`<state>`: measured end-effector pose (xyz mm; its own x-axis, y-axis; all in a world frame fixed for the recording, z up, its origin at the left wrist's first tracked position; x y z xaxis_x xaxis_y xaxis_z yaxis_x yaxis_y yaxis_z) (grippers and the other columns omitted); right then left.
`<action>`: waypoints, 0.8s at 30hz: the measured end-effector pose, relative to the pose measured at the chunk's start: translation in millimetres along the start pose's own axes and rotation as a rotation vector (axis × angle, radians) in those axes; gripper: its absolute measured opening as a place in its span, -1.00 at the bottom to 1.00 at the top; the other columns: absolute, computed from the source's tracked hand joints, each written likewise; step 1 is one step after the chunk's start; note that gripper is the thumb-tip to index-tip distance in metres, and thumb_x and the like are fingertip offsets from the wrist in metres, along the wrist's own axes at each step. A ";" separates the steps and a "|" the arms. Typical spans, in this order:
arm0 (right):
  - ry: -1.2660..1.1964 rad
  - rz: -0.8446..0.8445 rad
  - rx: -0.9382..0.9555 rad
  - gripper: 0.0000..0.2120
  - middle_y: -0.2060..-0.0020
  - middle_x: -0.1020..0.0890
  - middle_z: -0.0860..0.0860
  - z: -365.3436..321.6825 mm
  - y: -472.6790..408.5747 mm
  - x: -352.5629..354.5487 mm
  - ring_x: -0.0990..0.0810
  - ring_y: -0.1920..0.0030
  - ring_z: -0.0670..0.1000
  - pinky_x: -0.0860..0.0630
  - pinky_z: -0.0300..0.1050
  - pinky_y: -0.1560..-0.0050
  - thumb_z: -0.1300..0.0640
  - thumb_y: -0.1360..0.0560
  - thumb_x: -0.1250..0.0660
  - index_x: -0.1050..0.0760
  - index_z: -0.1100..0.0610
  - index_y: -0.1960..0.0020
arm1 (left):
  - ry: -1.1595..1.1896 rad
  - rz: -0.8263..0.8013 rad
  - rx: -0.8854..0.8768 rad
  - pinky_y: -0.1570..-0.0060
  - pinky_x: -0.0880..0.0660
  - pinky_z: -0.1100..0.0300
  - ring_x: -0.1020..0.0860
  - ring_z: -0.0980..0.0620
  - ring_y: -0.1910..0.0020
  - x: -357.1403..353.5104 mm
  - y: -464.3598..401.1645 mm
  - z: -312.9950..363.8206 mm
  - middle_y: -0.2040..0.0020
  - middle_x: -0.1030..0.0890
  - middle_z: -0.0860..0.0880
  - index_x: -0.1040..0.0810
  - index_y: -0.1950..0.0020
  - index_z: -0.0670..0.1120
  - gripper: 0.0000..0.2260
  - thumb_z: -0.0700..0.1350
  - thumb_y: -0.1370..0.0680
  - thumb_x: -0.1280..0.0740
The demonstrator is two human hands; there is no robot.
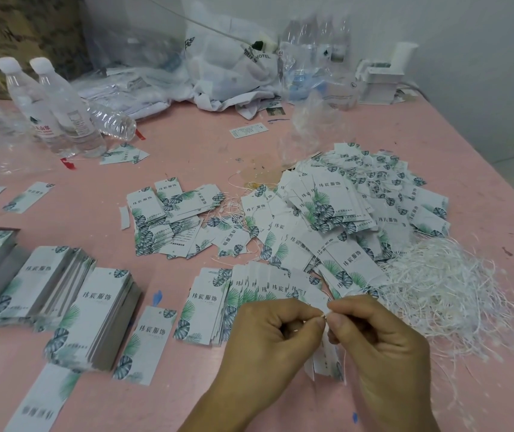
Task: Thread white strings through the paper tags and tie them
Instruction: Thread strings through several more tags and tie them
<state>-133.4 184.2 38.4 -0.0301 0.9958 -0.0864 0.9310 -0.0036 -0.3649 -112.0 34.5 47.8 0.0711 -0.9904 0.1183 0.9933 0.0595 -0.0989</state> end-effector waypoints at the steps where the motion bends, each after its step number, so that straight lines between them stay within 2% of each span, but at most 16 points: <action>1: 0.011 -0.004 0.007 -0.88 0.24 -0.64 -0.04 -0.3 -0.1 -0.2 -0.59 0.33 -0.07 -0.55 -0.28 0.28 0.10 -0.37 -0.46 -0.67 -0.04 0.10 | -0.001 0.002 -0.003 0.47 -0.25 0.35 -0.28 0.20 0.51 0.0 -0.1 -0.3 0.53 -0.41 0.12 -0.73 0.18 0.03 -0.89 -0.10 -0.46 -0.39; 6: 0.040 -0.045 0.033 -0.89 0.21 -0.64 -0.03 -0.2 -2.2 -1.3 -0.60 0.25 -0.02 -0.54 -0.26 0.22 0.10 -0.40 -0.45 -0.67 -0.04 0.09 | 0.010 -0.007 -0.024 0.46 -0.25 0.31 -0.29 0.18 0.50 -0.6 -0.5 -1.3 0.52 -0.42 0.13 -0.72 0.14 0.06 -0.91 -0.05 -0.48 -0.40; 9: -0.016 -0.094 -0.012 -0.91 0.22 -0.61 -0.02 4.7 -4.1 -3.5 -0.58 0.21 -0.01 -0.52 -0.25 0.19 0.09 -0.40 -0.46 -0.67 0.03 0.10 | 0.048 -0.027 -0.031 0.46 -0.26 0.34 -0.30 0.20 0.50 -1.7 -0.2 -1.7 0.51 -0.43 0.15 -0.73 0.12 0.07 -0.89 0.01 -0.47 -0.40; 14: -0.113 -0.202 -0.173 -0.67 0.26 -0.61 0.02 16.8 -6.3 -5.0 -0.56 0.26 -0.03 -0.52 -0.21 0.19 -0.09 -0.35 -0.52 -0.66 0.17 0.10 | 0.078 -0.094 -0.033 0.45 -0.27 0.33 -0.31 0.20 0.49 -3.6 -1.6 -2.5 0.48 -0.49 0.14 -0.73 0.13 0.12 -0.92 0.02 -0.47 -0.43; 17: -0.177 -0.248 -0.230 -0.67 0.29 -0.60 0.03 21.7 -6.5 -7.7 -0.52 0.31 -0.03 -0.51 -0.19 0.21 -0.08 -0.33 -0.55 -0.67 0.18 0.12 | 0.102 -0.138 -0.018 0.46 -0.25 0.33 -0.30 0.18 0.51 -5.1 -2.3 -3.8 0.50 -0.46 0.13 -0.73 0.17 0.11 -0.93 0.01 -0.47 -0.45; 24: -0.214 -0.284 -0.258 -0.73 0.28 -0.60 0.03 28.0 -5.1 -10.4 -0.54 0.30 -0.02 -0.51 -0.20 0.20 0.00 -0.37 -0.54 -0.67 0.19 0.08 | 0.164 -0.179 0.006 0.46 -0.32 0.40 -0.39 0.24 0.53 -5.9 -3.7 -3.3 0.52 -0.52 0.13 -0.73 0.21 0.08 -0.93 -0.04 -0.44 -0.45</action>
<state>-148.0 171.3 15.2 -0.3478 0.9124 -0.2159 0.9343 0.3180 -0.1612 -116.4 39.7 44.2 -0.1217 -0.9921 -0.0290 0.9892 -0.1188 -0.0853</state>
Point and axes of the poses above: each hand's wrist, its own y-axis away from the middle knuckle, its own x-axis out of the back of the hand, z = x × y, the point moved 9 cm from there along -y, towards the middle knuckle
